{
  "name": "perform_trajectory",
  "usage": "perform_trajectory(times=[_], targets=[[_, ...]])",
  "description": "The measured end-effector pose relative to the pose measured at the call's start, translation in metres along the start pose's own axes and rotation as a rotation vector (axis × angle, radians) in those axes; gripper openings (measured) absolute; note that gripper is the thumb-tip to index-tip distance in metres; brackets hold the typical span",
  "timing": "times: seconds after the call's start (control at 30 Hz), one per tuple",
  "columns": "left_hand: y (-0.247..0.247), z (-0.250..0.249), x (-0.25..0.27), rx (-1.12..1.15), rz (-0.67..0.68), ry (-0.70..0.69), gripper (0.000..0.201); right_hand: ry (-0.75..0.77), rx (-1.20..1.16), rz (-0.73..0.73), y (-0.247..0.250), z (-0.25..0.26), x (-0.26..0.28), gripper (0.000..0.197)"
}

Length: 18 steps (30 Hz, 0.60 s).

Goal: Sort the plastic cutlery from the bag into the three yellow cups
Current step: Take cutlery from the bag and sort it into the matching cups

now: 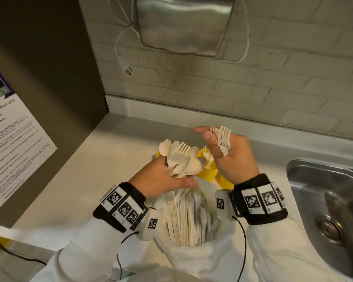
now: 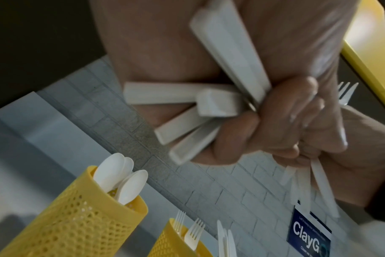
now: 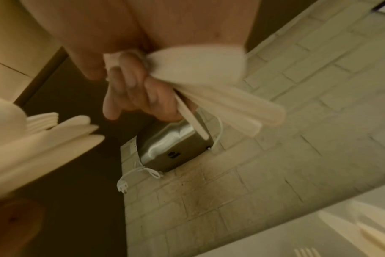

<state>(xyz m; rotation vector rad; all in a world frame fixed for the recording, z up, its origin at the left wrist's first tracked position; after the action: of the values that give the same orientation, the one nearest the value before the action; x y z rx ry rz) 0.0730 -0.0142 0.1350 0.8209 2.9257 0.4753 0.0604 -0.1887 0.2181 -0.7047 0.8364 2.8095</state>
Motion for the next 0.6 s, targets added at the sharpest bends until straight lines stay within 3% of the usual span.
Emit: perform_trajectory(times=[0.17,0.27,0.4,0.6], targets=[[0.0,0.0,0.001,-0.039,0.048,-0.017,0.04,-0.202,-0.014,0.382,-0.017,-0.003,0.003,0.014],[-0.001,0.003,0.0,-0.104,0.077,-0.015,0.041,-0.229,-0.052,0.483,-0.019,0.003,0.007,0.009],[-0.001,0.004,-0.002,-0.153,0.03,-0.018,0.021,-0.242,-0.118,0.396,-0.016,0.006,0.007,0.007],[0.002,0.0,-0.005,-0.16,0.004,-0.045,0.032,-0.319,-0.389,0.143,-0.008,0.006,0.003,0.017]])
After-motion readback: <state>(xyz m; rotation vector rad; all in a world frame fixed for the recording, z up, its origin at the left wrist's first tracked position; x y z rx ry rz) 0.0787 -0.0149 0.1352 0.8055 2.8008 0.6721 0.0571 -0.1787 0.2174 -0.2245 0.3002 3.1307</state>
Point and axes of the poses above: each hand's wrist, its own x-axis away from the middle knuckle, its own y-axis out of the back of the hand, z = x × y, the point moved 6 cm from there along -x, towards the middle knuckle, and after that the axes turned 4 degrees about -y, right-handed, at the moved point
